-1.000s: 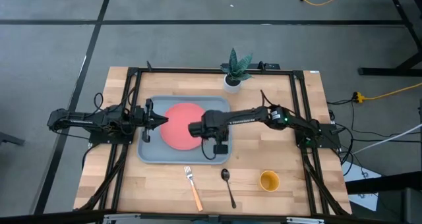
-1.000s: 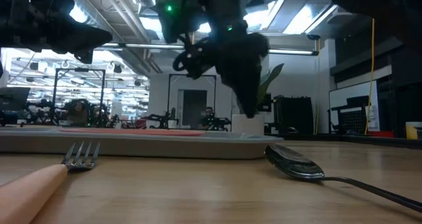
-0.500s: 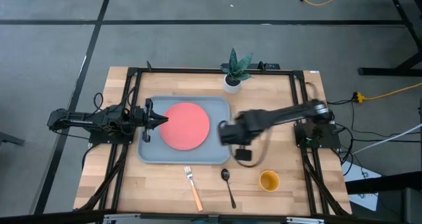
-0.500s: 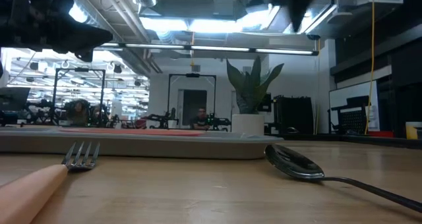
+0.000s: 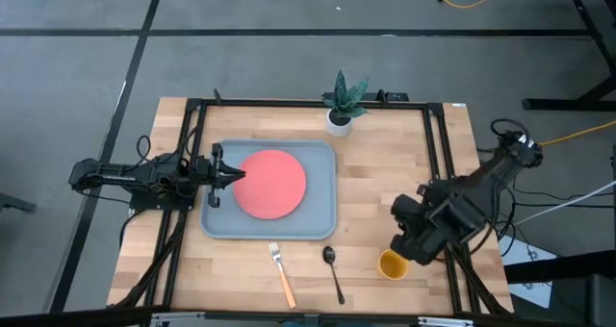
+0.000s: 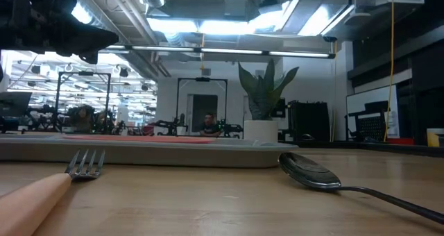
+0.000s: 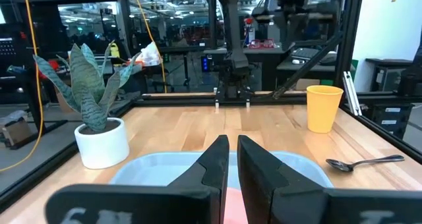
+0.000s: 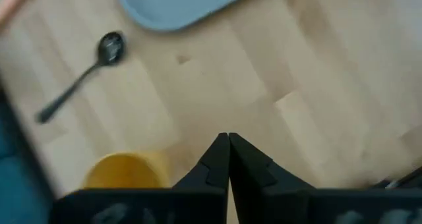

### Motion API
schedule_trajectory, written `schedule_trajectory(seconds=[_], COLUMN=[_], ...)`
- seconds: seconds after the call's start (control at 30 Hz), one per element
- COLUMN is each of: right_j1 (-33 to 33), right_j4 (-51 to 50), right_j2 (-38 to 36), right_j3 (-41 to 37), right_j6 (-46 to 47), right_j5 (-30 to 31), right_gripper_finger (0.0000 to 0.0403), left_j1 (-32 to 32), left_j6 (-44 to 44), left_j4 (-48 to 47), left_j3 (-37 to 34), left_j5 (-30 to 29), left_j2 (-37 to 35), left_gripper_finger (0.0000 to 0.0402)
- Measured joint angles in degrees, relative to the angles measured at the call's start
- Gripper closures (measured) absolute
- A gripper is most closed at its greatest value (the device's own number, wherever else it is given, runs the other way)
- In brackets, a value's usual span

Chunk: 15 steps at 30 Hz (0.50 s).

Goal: Pick and place plate/cup/fork/spoon on tray
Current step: Put the yellow cup on the gray tray

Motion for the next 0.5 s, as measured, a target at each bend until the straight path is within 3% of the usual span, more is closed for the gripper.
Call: schedule_trajectory(seconds=[0.17, 0.5], right_j1=[3.90, 4.18], right_j4=[3.82, 8.70], right_j2=[-0.01, 0.03], right_j3=[-5.74, -12.50], right_j6=[1.38, -3.08], right_j5=[3.54, -6.73], right_gripper_finger=[0.0393, 0.0393], left_j1=[0.00, 0.02], left_j6=[-0.02, -0.03], left_j4=[0.11, 0.22], left_j3=[0.00, 0.00], left_j5=[0.00, 0.00], left_j2=[0.00, 0.00], left_gripper_finger=[0.0374, 0.0374])
